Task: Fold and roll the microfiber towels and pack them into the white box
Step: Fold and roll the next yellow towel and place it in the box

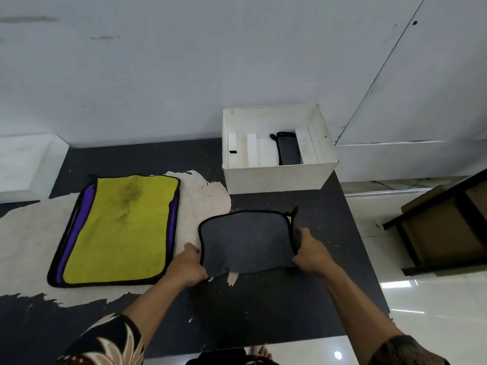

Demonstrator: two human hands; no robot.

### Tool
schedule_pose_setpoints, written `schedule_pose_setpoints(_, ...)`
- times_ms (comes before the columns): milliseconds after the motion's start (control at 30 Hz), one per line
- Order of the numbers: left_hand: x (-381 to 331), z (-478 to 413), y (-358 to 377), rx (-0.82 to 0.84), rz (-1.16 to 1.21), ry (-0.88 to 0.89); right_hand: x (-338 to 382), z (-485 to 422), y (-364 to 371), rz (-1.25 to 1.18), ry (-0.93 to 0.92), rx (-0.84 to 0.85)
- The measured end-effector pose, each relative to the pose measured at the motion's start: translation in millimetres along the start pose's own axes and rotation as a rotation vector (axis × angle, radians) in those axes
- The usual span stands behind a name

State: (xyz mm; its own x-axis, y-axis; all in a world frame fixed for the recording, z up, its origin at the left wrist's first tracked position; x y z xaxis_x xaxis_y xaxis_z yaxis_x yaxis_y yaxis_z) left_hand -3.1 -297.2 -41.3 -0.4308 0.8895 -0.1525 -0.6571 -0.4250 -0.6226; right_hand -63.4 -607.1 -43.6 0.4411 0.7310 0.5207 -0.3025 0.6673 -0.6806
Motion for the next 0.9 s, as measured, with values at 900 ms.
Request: schedule_pose_setpoints(900,-3,9,7,-0.185,-0.065,0.071,-14,25,2,-0.038,0.025,-0.228)
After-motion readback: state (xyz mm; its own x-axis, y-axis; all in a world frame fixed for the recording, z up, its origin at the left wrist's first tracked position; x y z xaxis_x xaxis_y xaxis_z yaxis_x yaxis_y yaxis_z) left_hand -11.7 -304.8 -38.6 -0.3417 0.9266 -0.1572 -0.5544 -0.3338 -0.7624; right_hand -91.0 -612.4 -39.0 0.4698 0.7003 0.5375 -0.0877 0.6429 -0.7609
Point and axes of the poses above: each hand's wrist, its own z-axis away from the middle knuckle, its own y-axis out of the palm, x = y × z, the point moved 2 cm from there along -z, towards the middle knuckle, and after that the axes turned 12 degrees about -y, right-handed, at the moved point
